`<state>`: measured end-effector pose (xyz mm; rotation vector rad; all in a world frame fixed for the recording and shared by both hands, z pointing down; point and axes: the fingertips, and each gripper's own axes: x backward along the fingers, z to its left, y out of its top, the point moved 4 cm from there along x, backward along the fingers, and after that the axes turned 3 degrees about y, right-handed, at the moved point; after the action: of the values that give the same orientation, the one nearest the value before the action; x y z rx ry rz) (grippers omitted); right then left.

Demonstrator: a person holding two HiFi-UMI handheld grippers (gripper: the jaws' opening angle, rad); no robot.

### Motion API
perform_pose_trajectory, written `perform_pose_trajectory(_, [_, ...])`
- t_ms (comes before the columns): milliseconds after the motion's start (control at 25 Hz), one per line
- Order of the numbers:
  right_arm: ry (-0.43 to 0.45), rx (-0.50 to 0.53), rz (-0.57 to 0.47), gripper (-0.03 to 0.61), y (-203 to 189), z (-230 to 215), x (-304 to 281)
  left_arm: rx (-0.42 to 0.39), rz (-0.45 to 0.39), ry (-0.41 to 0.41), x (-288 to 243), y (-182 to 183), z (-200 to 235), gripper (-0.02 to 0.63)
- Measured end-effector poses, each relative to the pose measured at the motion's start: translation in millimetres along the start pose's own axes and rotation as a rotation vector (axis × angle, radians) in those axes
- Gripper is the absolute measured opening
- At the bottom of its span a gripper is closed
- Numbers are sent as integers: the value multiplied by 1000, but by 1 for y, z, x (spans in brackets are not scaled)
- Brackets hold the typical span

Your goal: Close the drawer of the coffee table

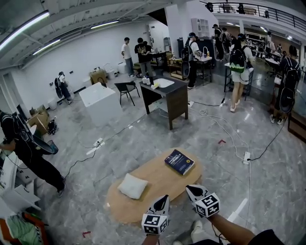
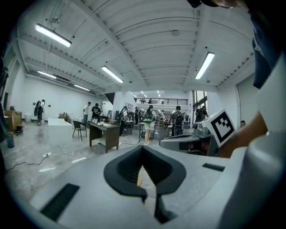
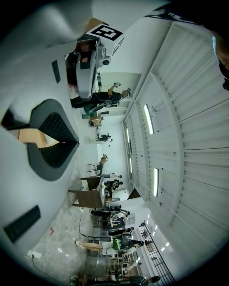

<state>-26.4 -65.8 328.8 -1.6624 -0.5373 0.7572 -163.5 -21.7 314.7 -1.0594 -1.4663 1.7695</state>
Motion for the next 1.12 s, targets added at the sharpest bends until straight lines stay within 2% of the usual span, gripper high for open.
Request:
perform_pose_trajectory(400, [1, 28, -43, 14, 15, 30, -8, 8, -44, 48, 41, 3, 27, 2])
perform_pose_trajectory(680, [25, 52, -56, 14, 23, 37, -11, 18, -78, 80, 48, 9, 35, 2])
perform_pose_trajectory(1120, [49, 61, -54, 14, 27, 6, 41, 27, -121, 93, 28, 30, -14, 2])
